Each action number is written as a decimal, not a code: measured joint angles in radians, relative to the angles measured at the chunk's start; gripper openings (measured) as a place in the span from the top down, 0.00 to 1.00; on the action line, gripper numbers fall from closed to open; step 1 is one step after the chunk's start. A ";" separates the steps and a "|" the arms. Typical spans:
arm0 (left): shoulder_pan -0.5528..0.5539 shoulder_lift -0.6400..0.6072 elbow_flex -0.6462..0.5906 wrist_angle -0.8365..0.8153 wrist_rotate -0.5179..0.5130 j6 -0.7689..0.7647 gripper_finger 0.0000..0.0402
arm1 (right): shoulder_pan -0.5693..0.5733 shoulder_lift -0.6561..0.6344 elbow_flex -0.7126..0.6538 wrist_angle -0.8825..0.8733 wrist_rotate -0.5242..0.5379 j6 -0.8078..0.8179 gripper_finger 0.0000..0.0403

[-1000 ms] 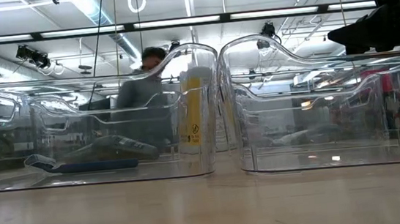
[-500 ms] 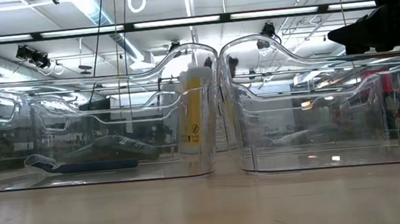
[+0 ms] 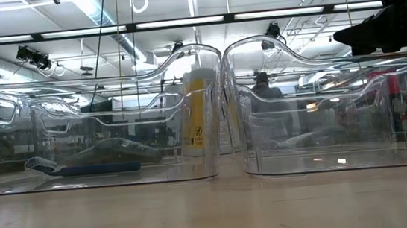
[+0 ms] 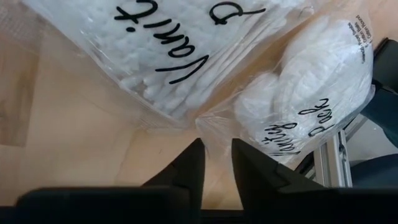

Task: Pick & Place Travel size toiletries
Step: Put the transparent vanity pack into the top right transparent bin

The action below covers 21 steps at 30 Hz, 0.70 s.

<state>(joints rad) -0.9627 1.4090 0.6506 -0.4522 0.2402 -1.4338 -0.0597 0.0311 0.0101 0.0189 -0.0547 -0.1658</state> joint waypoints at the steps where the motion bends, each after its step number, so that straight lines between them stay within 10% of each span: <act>1: 0.000 0.000 0.000 0.000 0.000 0.001 0.81 | 0.000 0.000 0.000 0.000 0.000 0.000 0.97; 21: 0.000 0.000 0.000 0.000 0.001 0.002 0.96 | 0.000 0.000 0.000 0.000 0.000 0.000 0.97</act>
<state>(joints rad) -0.9627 1.4090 0.6506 -0.4522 0.2410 -1.4322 -0.0595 0.0313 0.0097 0.0189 -0.0547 -0.1658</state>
